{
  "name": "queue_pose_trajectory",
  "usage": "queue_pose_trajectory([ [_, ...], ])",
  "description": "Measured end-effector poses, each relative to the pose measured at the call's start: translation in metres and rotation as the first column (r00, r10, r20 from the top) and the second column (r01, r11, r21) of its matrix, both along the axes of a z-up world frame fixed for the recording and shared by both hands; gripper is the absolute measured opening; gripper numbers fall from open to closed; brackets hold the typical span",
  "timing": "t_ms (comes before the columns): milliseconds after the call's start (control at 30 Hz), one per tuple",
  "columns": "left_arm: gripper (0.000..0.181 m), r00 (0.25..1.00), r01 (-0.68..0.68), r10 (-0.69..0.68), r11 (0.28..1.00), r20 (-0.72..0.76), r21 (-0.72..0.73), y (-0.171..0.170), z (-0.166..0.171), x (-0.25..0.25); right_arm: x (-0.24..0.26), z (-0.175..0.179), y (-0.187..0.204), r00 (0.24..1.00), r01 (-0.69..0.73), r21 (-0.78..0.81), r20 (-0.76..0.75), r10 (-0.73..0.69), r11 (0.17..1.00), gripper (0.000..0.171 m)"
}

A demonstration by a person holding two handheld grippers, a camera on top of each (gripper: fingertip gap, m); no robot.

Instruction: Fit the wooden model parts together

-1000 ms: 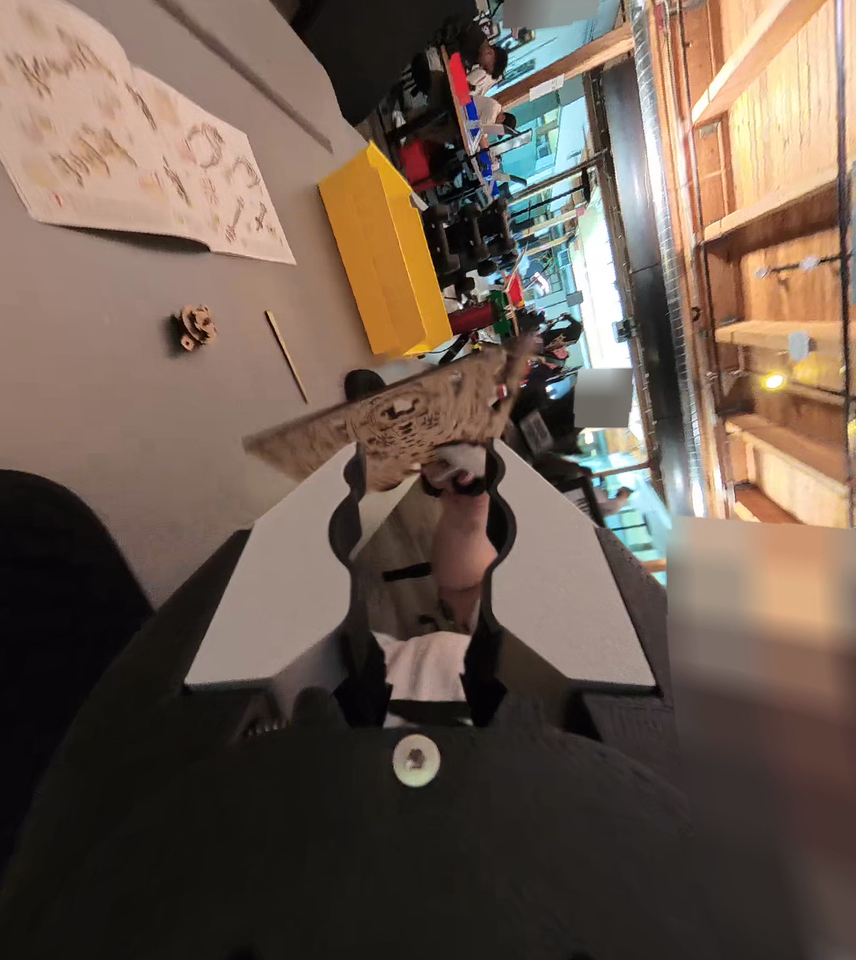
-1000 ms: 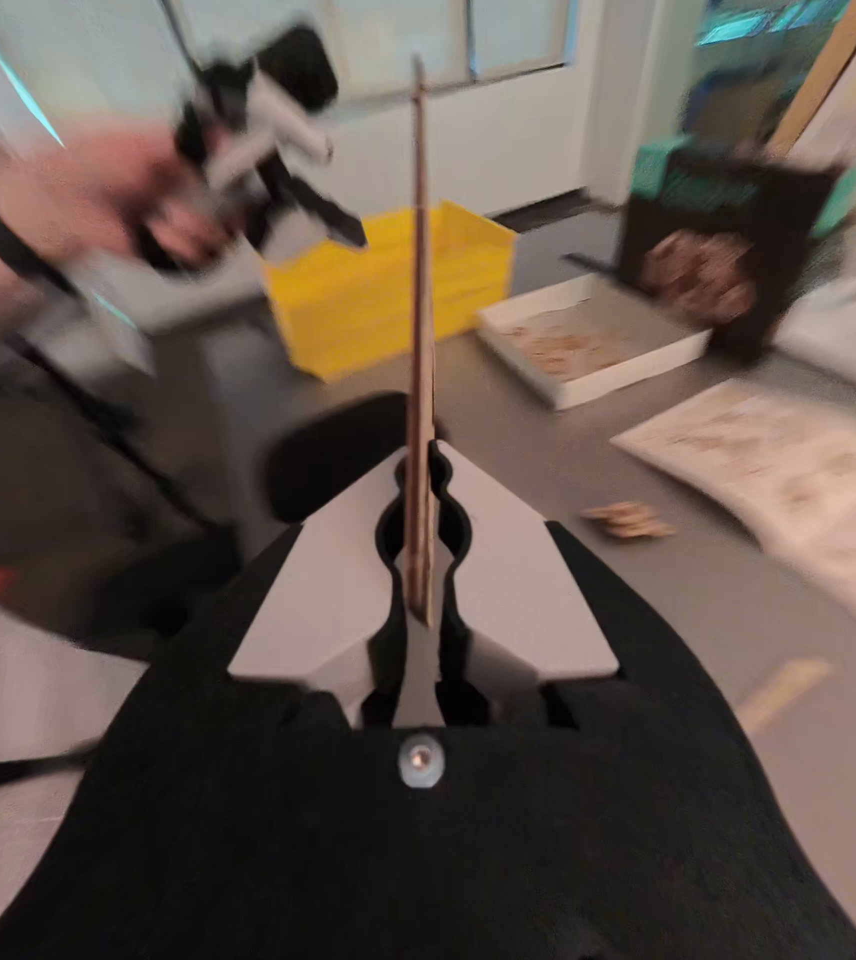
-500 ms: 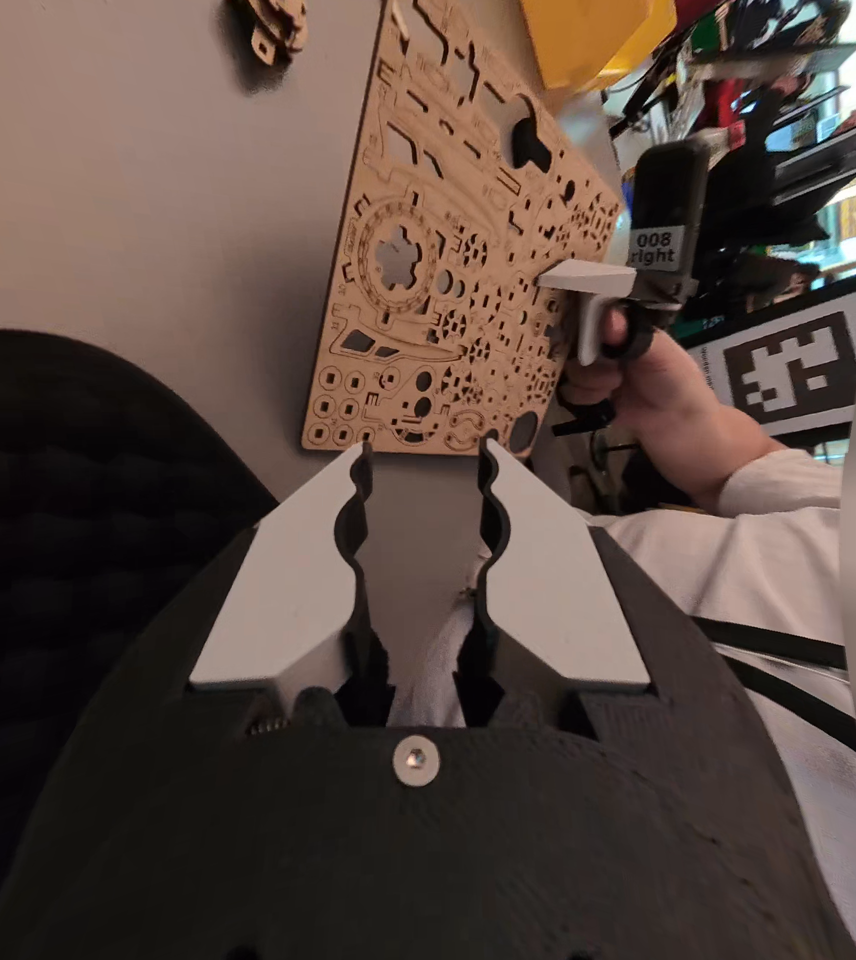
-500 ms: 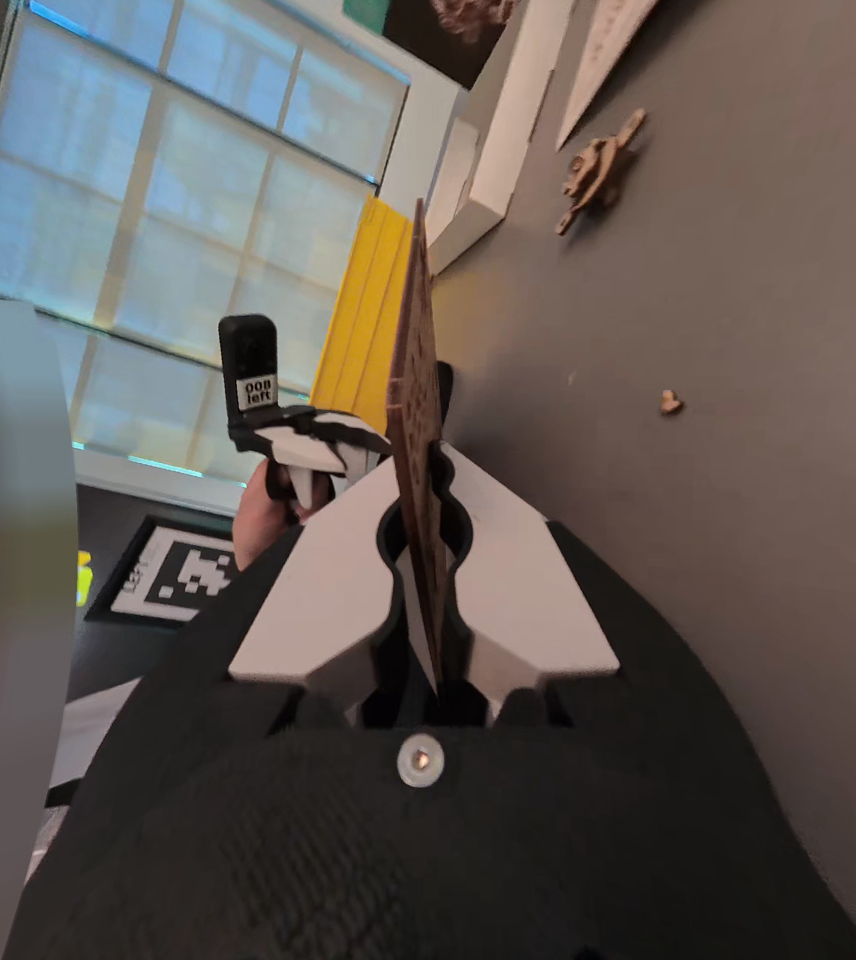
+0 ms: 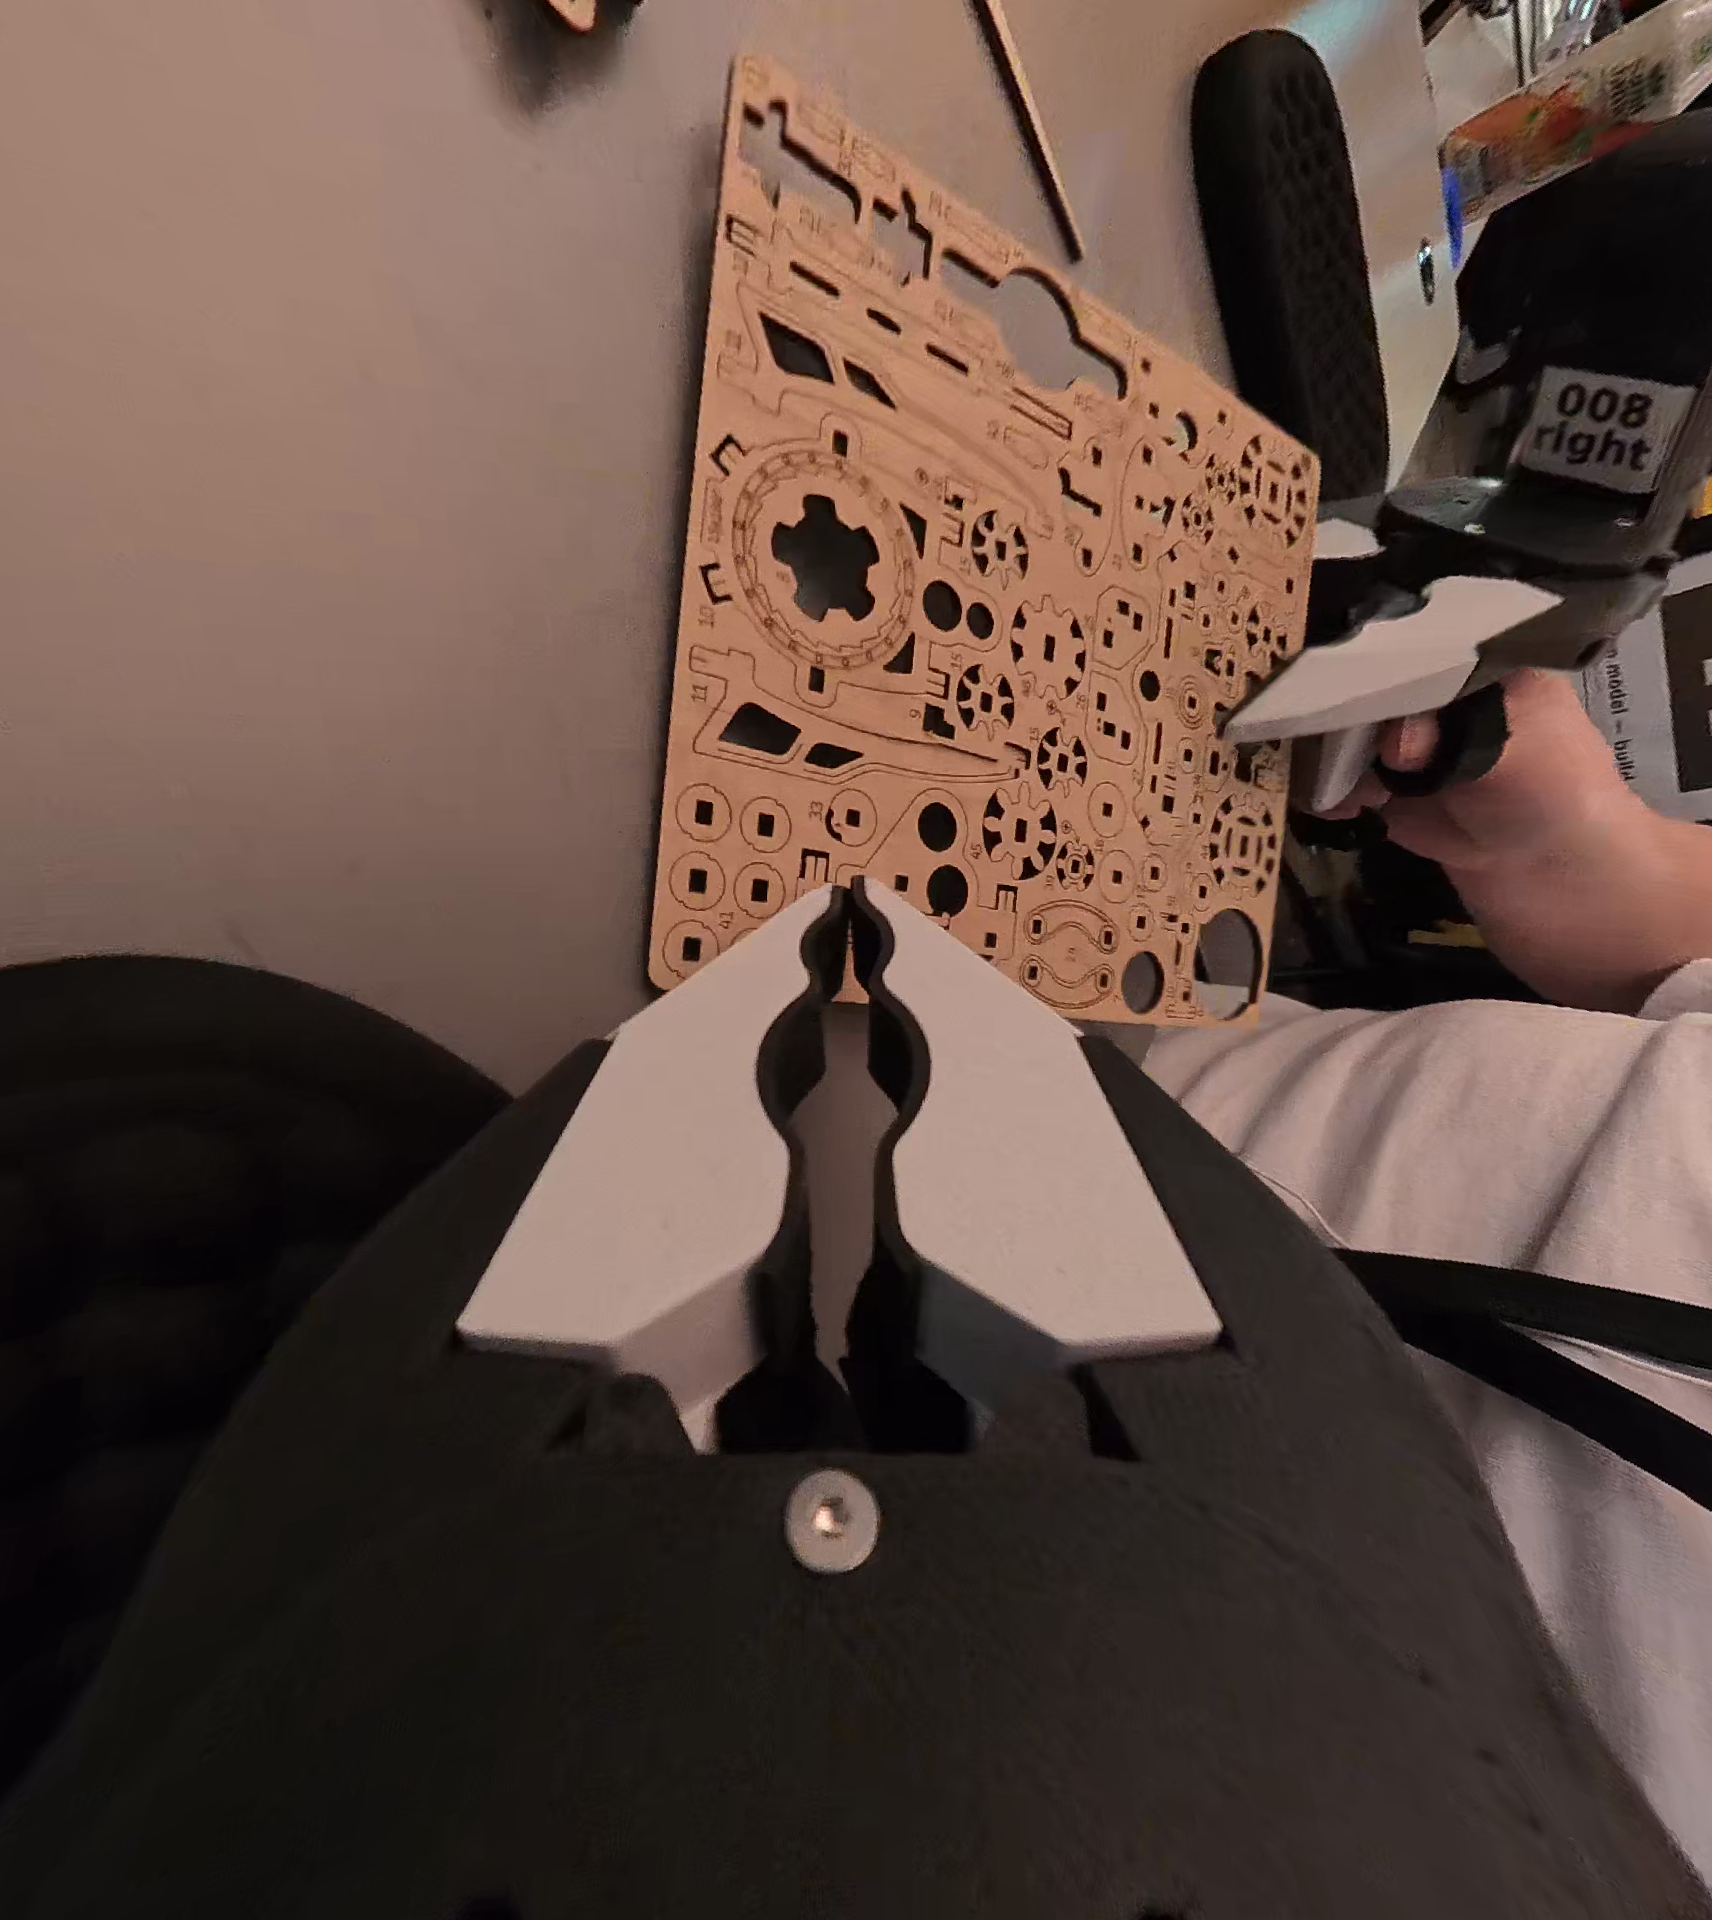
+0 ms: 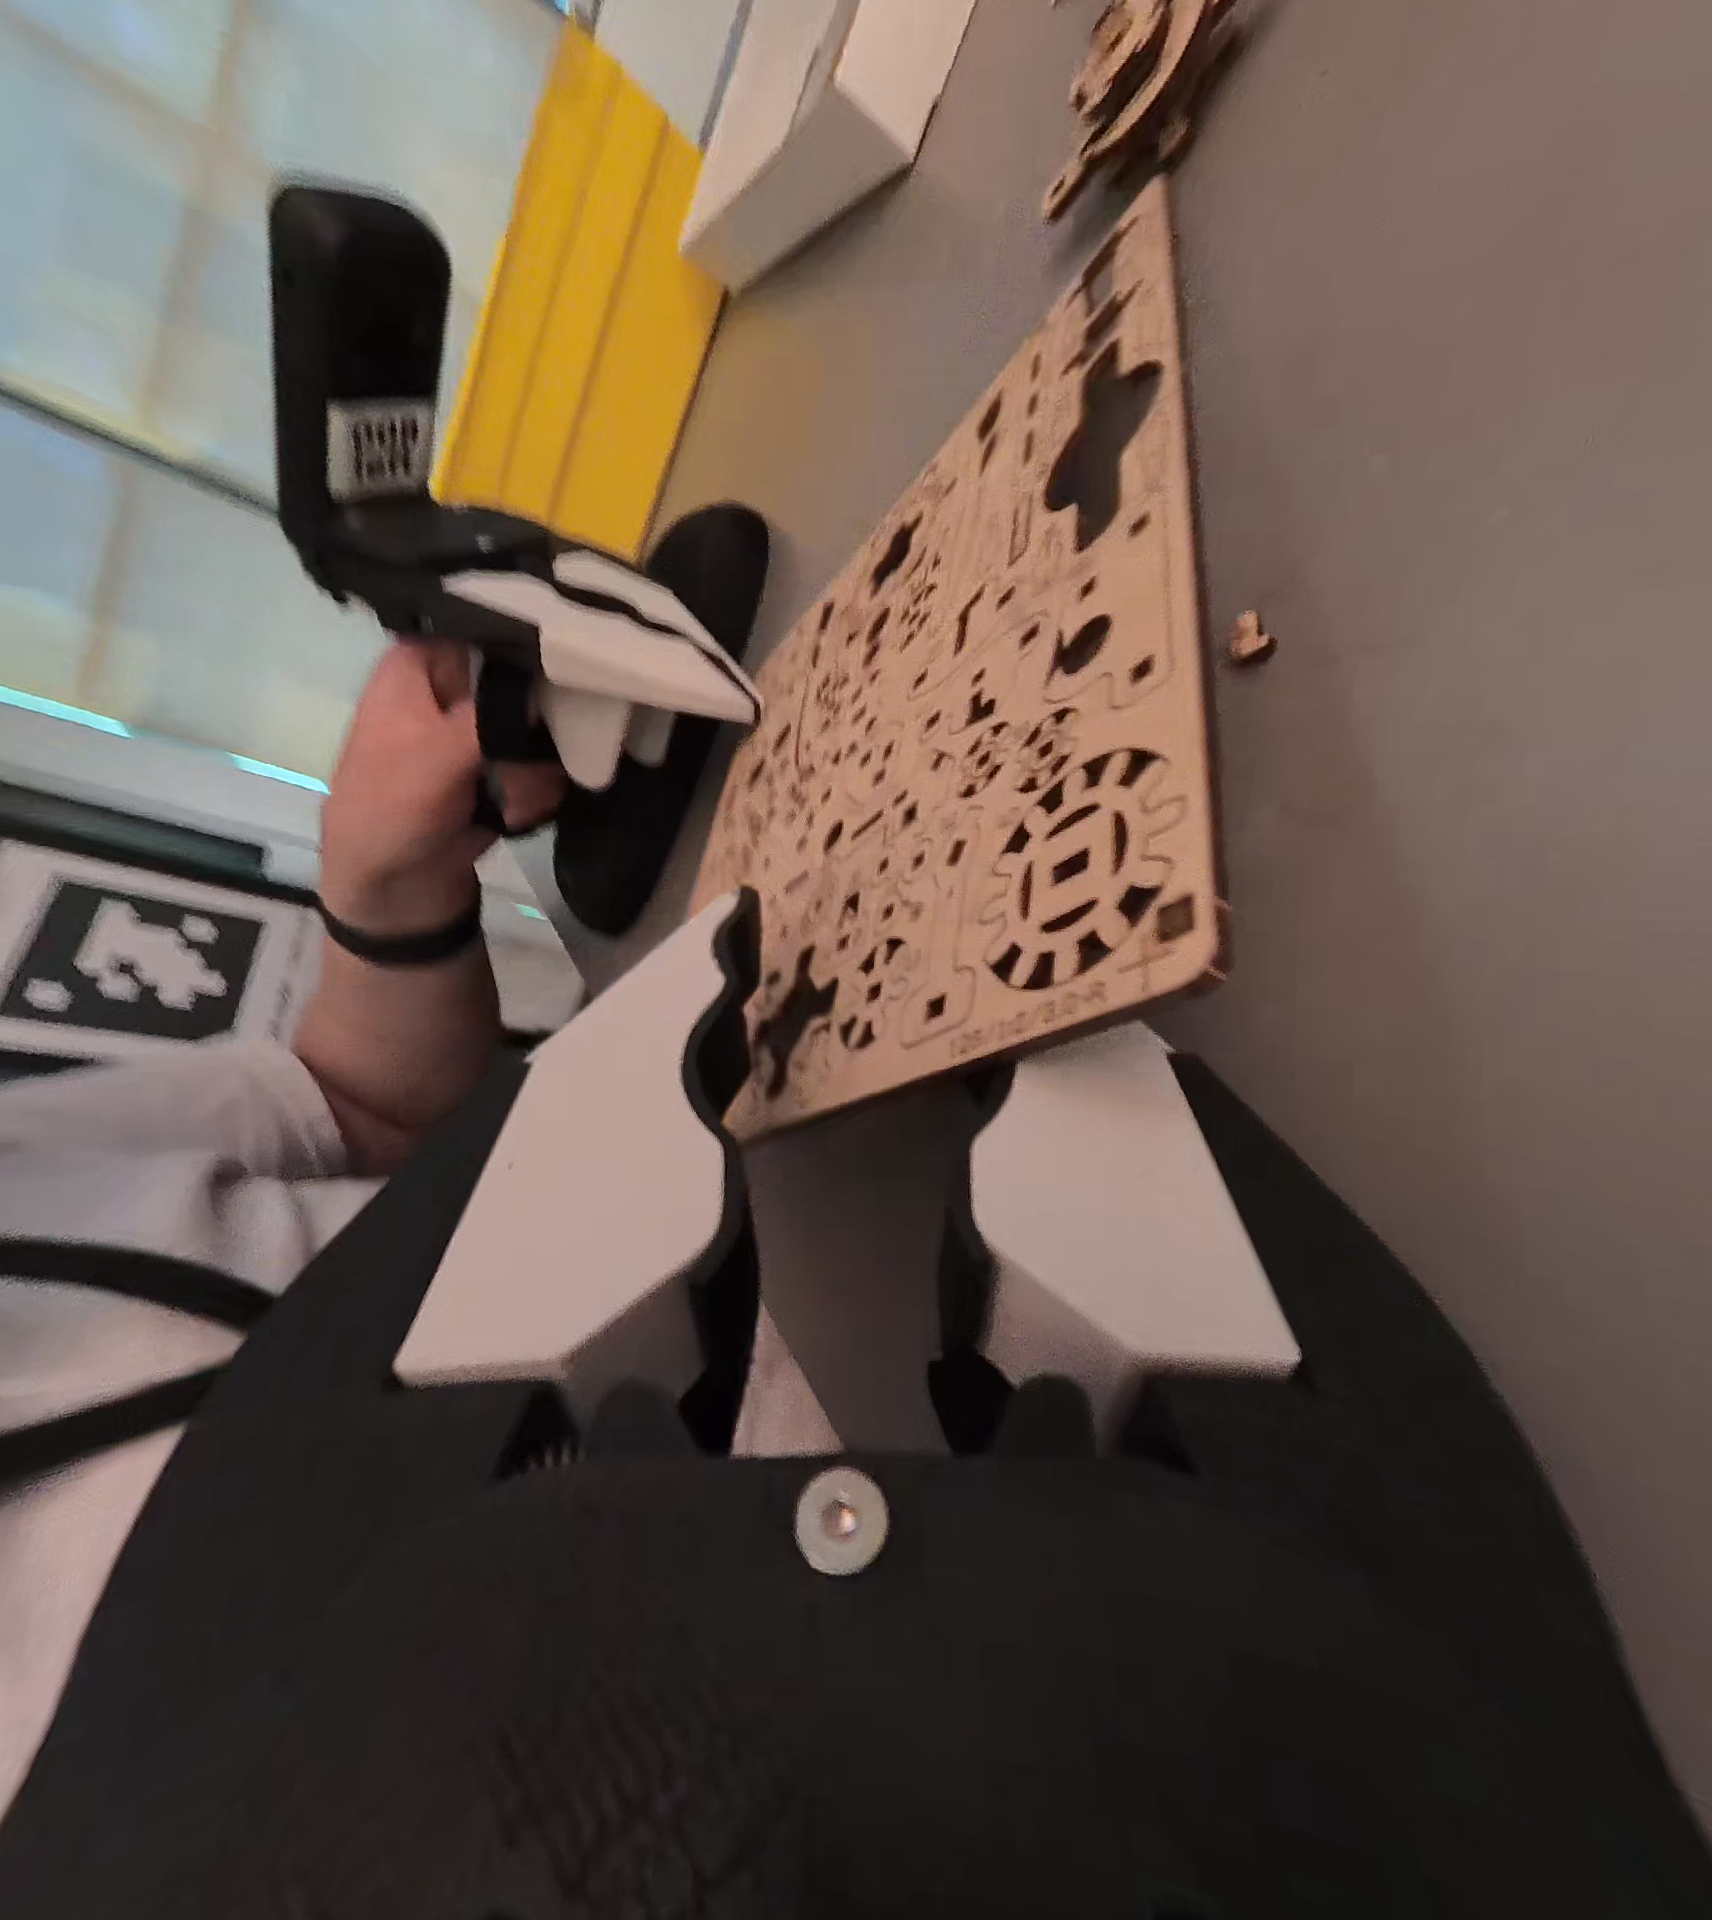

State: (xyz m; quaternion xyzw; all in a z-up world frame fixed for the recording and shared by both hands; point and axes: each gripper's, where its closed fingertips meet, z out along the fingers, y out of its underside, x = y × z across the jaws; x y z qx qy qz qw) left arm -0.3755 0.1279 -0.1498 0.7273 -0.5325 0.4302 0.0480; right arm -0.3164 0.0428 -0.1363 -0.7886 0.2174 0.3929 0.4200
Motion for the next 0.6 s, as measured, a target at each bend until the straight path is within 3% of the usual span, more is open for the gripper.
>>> queue_pose_trajectory([
  [100, 0.0, 0.999, 0.02, -0.02, 1.0, -0.038, -0.014, -0.001, -0.002, -0.001, -0.001, -0.011, -0.022, 0.982, -0.113, -0.093, 0.141, 0.125, 0.989, 0.036],
  [233, 0.0, 0.995, 0.066, -0.068, 0.998, -0.08, -0.023, -0.005, -0.004, -0.004, 0.006, -0.012, -0.037, 0.952, -0.199, -0.113, 0.213, 0.219, 0.973, 0.036],
  [600, 0.0, 0.988, 0.058, -0.066, 0.996, -0.136, -0.066, 0.0, -0.001, -0.004, -0.051, -0.013, -0.039, 0.886, -0.452, -0.146, 0.041, 0.462, 0.88, 0.03],
])
